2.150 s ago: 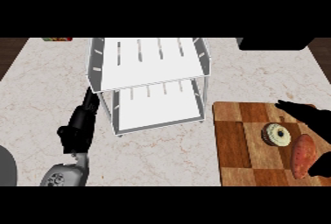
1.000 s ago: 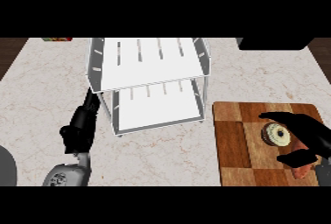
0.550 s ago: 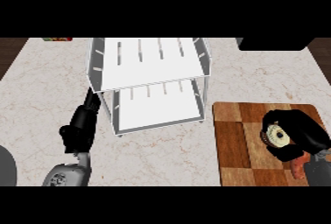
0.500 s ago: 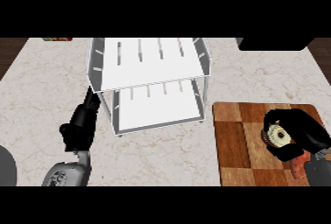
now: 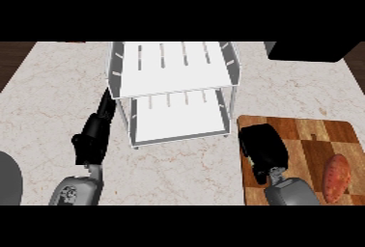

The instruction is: Pick the cupcake from the cutting board and place it in the tiered basket

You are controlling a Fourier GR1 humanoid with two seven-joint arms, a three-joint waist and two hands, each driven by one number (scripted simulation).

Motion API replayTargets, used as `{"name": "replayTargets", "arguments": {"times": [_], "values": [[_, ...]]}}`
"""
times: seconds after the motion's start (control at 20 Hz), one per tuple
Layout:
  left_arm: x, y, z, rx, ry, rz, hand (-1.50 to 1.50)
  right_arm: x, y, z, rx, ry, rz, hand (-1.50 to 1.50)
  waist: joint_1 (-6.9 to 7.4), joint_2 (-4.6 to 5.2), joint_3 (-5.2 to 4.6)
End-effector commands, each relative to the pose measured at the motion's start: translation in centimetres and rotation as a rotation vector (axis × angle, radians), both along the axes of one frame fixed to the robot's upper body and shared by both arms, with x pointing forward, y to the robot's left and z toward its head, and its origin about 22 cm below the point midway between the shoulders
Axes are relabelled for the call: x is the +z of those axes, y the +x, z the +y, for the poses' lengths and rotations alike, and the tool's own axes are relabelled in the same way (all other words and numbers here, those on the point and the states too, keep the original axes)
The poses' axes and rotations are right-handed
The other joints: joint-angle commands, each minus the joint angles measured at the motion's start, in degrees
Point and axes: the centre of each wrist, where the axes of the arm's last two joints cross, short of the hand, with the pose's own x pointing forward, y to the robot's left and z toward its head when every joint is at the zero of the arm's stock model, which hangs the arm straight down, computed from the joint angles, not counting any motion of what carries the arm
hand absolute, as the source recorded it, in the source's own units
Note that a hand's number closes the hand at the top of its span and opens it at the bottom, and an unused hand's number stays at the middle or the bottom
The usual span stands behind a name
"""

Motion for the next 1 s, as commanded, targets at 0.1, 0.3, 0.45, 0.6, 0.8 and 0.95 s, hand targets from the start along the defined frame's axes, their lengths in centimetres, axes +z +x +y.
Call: {"name": "replayTargets", "arguments": {"times": [0.1,0.3,0.45,0.6,0.8,0.95], "values": [[-0.4,-0.1,-1.0,-0.032,-0.011,0.016,0.0,2.6,-2.6,8.4,-0.108,-0.101,-0.091,1.5,0.86,-0.02,0.86],[0.0,0.3,-0.7,-0.015,-0.011,0.02,0.0,5.6,-4.8,11.2,-0.18,-0.091,-0.2,1.5,0.98,-0.05,0.95],[-0.1,0.1,-0.6,-0.037,0.002,0.005,0.0,8.7,-5.5,12.5,-0.232,-0.058,-0.291,1.5,1.56,-0.13,0.93],[-0.1,0.6,-1.0,-0.018,0.0,0.009,0.0,11.8,-6.7,13.4,-0.251,-0.014,-0.37,1.5,0.86,0.0,0.85],[1.0,1.0,0.5,-0.003,-0.001,-0.005,0.0,14.6,-7.5,13.7,-0.277,0.045,-0.409,1.5,0.77,-0.21,0.82],[-0.2,0.2,-0.8,-0.01,0.012,0.006,0.0,16.7,-6.4,13.8,-0.299,0.063,-0.449,1.5,0.93,-0.2,0.75]]}}
